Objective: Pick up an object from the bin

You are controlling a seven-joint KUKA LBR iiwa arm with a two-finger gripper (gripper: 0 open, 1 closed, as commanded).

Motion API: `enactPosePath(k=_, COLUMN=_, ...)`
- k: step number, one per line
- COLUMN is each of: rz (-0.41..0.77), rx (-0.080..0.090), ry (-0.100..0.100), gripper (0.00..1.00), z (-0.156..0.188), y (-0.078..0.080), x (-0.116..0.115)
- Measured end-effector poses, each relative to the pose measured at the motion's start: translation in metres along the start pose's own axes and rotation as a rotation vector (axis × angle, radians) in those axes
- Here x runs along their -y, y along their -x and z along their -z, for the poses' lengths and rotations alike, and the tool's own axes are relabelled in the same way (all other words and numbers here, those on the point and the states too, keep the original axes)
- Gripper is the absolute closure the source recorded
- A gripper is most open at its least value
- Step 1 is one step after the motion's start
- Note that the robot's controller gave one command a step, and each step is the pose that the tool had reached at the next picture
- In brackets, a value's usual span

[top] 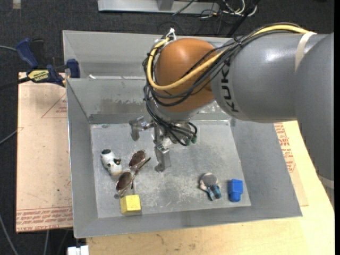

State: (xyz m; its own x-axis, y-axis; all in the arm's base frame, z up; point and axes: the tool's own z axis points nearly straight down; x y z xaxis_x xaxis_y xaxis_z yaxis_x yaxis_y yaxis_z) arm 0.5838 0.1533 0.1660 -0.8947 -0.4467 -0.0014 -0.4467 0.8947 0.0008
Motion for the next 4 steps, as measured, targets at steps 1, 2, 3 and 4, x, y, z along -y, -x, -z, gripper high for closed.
enactPosePath(k=1, rz=0.102, rx=-0.002, ry=0.001, gripper=0.0, z=-0.042, y=-0.005, x=-0.006)
enactPosePath(k=2, rz=0.286, rx=0.002, ry=-0.001, gripper=0.0, z=-0.078, y=0.002, x=-0.022)
enactPosePath(k=3, rz=0.248, rx=0.002, ry=0.001, gripper=1.0, z=-0.096, y=0.013, x=-0.027)
enactPosePath(k=4, rz=0.248, rx=0.002, ry=0.001, gripper=1.0, z=-0.096, y=0.013, x=-0.027)
